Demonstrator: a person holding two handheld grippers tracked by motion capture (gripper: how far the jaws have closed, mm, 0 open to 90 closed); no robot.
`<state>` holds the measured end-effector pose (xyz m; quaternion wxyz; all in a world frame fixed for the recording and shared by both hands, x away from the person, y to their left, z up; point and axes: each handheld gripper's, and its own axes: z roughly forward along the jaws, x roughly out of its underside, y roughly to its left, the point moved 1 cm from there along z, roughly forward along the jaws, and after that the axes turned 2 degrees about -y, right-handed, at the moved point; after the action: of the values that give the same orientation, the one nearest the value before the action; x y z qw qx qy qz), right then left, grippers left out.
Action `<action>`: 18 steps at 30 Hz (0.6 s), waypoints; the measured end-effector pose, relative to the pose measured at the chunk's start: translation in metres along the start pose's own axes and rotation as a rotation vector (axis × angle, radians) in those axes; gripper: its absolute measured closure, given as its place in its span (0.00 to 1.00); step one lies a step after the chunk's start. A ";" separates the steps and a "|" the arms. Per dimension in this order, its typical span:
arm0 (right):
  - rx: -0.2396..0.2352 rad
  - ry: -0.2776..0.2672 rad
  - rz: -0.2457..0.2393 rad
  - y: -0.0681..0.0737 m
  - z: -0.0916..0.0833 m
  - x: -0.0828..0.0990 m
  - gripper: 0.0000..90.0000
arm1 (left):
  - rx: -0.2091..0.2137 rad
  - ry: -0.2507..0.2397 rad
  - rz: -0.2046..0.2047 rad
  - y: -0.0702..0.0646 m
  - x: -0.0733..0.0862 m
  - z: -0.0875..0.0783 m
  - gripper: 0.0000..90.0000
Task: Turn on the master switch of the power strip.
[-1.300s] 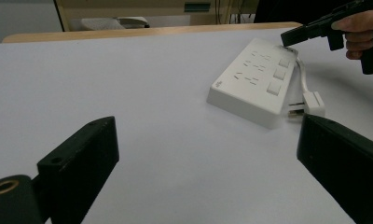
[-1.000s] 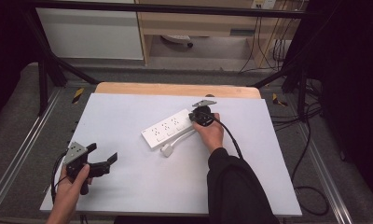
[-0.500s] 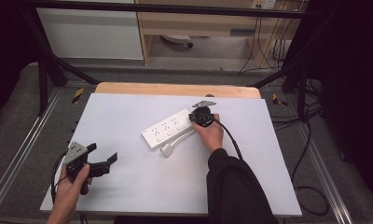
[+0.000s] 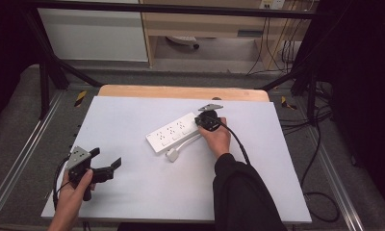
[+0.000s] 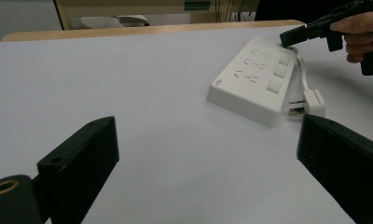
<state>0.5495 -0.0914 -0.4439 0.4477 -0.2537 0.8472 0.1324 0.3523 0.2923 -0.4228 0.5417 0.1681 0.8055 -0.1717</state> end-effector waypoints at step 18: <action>0.001 -0.008 0.005 0.001 0.000 0.001 1.00 | 0.000 0.005 0.003 0.000 0.000 0.000 0.06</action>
<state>0.5485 -0.0914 -0.4449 0.4511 -0.2510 0.8459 0.1342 0.3525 0.2924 -0.4231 0.5399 0.1696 0.8067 -0.1703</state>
